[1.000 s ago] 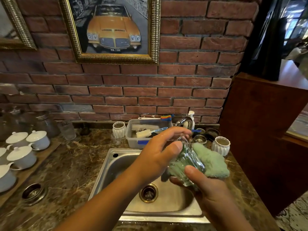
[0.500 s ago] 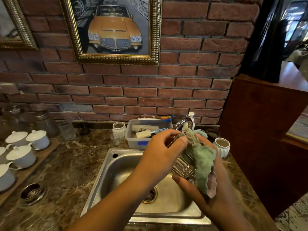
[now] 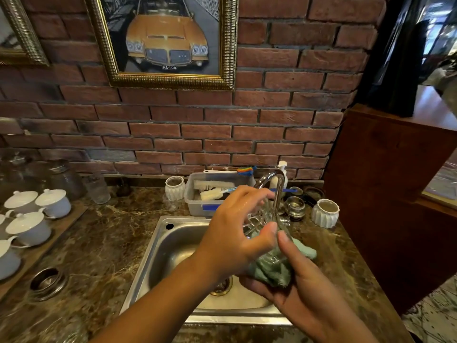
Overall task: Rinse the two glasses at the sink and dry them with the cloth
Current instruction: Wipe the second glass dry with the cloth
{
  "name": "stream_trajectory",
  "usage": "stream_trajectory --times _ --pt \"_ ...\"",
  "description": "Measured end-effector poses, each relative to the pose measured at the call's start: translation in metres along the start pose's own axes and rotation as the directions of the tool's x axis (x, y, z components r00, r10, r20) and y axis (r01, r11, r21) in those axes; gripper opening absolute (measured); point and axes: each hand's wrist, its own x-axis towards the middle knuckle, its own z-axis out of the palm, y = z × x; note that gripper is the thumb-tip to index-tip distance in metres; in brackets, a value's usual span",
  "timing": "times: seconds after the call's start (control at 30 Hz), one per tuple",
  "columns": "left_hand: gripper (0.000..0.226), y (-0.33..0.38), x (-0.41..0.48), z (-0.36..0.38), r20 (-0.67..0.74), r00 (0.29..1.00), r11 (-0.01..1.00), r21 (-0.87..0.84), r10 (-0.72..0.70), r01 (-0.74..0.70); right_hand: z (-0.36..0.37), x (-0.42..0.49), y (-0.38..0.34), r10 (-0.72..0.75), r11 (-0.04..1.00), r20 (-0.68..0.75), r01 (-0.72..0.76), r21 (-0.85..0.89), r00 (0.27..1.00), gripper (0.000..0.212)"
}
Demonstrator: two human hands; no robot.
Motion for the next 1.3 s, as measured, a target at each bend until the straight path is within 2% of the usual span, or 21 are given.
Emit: stream_trajectory --times 0.17,0.27,0.33,0.43,0.57,0.67,0.73,0.8,0.87,0.9,0.97,1.07,1.1,1.17,1.23,1.3 --pt "0.057 -0.007 -0.008 0.002 0.022 1.0 0.971 0.239 -0.012 0.006 0.0 0.005 0.013 -0.075 0.993 -0.177 0.057 -0.1 0.981 0.05" --pt "0.059 -0.004 -0.009 -0.002 -0.014 0.997 0.981 0.177 -0.082 0.083 0.002 0.009 0.023 -0.202 0.974 -0.28 0.163 -0.156 0.938 0.051" --pt "0.059 -0.002 -0.01 -0.004 -0.017 0.992 0.985 0.121 -0.125 0.126 0.006 0.009 0.023 -0.264 0.959 -0.299 0.216 -0.183 0.917 0.049" --pt "0.054 0.001 -0.015 -0.002 0.016 0.996 0.995 0.06 -0.085 0.084 0.01 0.006 0.013 -0.265 0.964 -0.243 0.247 -0.101 0.933 0.049" --pt "0.055 0.002 -0.008 -0.01 0.064 0.997 0.994 -0.097 -0.044 0.05 0.001 0.004 0.01 -0.06 0.987 -0.009 0.06 0.149 0.998 0.074" --pt "0.059 -0.003 0.001 -0.015 0.161 0.986 0.983 -0.165 -0.051 0.078 -0.004 0.005 0.014 -0.048 0.991 0.072 0.038 0.13 0.996 0.073" --pt "0.06 -0.004 -0.002 -0.01 0.111 0.987 0.956 -0.256 -0.118 0.143 -0.002 0.008 0.016 -0.135 0.988 0.054 0.131 0.077 0.989 0.077" --pt "0.061 -0.003 -0.009 0.001 -0.041 0.974 0.916 -0.35 -0.223 0.195 0.005 0.01 0.017 -0.277 0.961 0.025 0.277 0.01 0.961 0.082" --pt "0.065 0.001 -0.014 0.015 -0.178 0.922 0.871 -0.426 -0.345 0.244 0.011 0.011 0.021 -0.436 0.888 -0.076 0.415 -0.196 0.897 0.064" --pt "0.067 0.004 -0.016 0.021 -0.203 0.887 0.835 -0.474 -0.414 0.281 0.013 0.012 0.024 -0.495 0.841 -0.131 0.436 -0.321 0.859 0.056" --pt "0.071 0.011 -0.016 0.03 -0.132 0.83 0.712 -0.598 -0.541 0.369 0.012 0.012 0.031 -0.581 0.77 -0.223 0.441 -0.461 0.783 0.057" --pt "0.079 0.019 -0.018 0.038 0.104 0.758 0.461 -0.738 -0.643 0.493 0.009 0.013 0.036 -0.68 0.678 -0.214 0.49 -0.548 0.701 0.069" --pt "0.077 0.019 -0.019 0.039 0.145 0.746 0.407 -0.763 -0.65 0.503 0.006 0.014 0.04 -0.695 0.643 -0.206 0.468 -0.606 0.688 0.068" --pt "0.064 0.017 -0.022 0.041 0.186 0.735 0.343 -0.792 -0.653 0.505 -0.001 0.016 0.05 -0.685 0.588 -0.185 0.384 -0.712 0.705 0.062" --pt "0.054 0.012 -0.028 0.041 0.204 0.732 0.307 -0.811 -0.65 0.498 -0.008 0.015 0.054 -0.602 0.639 -0.199 0.318 -0.701 0.773 0.055" --pt "0.05 0.005 -0.034 0.037 0.195 0.725 0.304 -0.814 -0.661 0.496 -0.012 0.011 0.043 -0.525 0.71 -0.15 0.334 -0.62 0.838 0.055"
